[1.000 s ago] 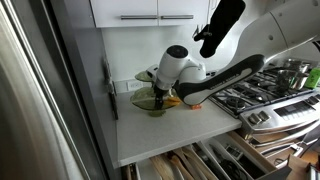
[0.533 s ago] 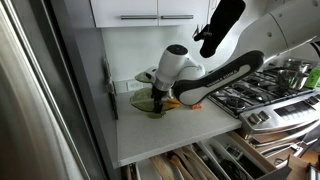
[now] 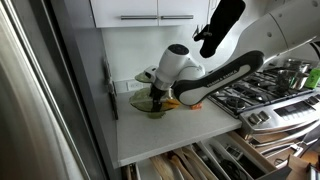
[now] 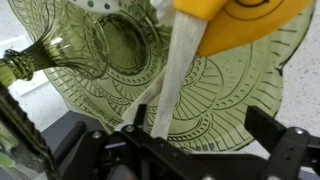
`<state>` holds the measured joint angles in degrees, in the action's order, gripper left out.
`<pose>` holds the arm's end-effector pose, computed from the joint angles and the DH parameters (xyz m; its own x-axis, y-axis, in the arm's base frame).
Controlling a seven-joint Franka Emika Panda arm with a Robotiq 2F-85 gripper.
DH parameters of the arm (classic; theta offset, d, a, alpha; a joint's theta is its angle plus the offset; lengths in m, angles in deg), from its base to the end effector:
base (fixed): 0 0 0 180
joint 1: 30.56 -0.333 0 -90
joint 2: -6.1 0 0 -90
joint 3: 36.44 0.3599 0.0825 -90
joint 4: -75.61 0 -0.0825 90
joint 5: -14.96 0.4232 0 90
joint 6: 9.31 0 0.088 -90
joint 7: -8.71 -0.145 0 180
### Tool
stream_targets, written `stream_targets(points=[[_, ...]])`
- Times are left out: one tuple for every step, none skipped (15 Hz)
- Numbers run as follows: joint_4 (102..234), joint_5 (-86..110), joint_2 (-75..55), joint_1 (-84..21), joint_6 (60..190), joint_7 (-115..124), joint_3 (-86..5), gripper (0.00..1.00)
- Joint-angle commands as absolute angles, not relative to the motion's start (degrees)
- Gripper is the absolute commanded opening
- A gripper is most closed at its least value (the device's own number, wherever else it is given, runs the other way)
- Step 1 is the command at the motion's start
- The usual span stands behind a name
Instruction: Remove two wooden spatulas from the opened drawer at the same time and put them on the middle rack of the cake stand
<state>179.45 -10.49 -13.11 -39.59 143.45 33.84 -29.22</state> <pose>0.7147 0.2052 0.4028 0.4227 0.8676 0.2618 0.7231 -0.4971 0.4797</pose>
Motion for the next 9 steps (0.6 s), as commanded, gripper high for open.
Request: stream_targets(points=[[181.62, -10.77, -12.47, -39.30, 146.81, 34.07, -29.37, 1.00], [181.74, -10.74, -12.48, -39.28, 147.36, 34.11, -29.40, 1.00], [181.96, -10.55, -12.45, -39.16, 147.92, 34.36, -29.29, 1.00], [182.34, -9.96, -12.36, -38.85, 148.94, 34.99, -28.90, 1.00], [182.93, -9.19, -12.19, -38.34, 150.33, 35.95, -28.36, 1.00], [183.63, -8.35, -12.05, -37.71, 151.86, 37.29, -27.70, 1.00], [184.40, -7.58, -11.83, -37.02, 153.56, 38.48, -27.11, 1.00], [185.04, -6.99, -11.63, -36.45, 154.87, 39.25, -26.62, 1.00], [185.56, -6.38, -11.54, -35.87, 156.05, 40.21, -26.05, 1.00]])
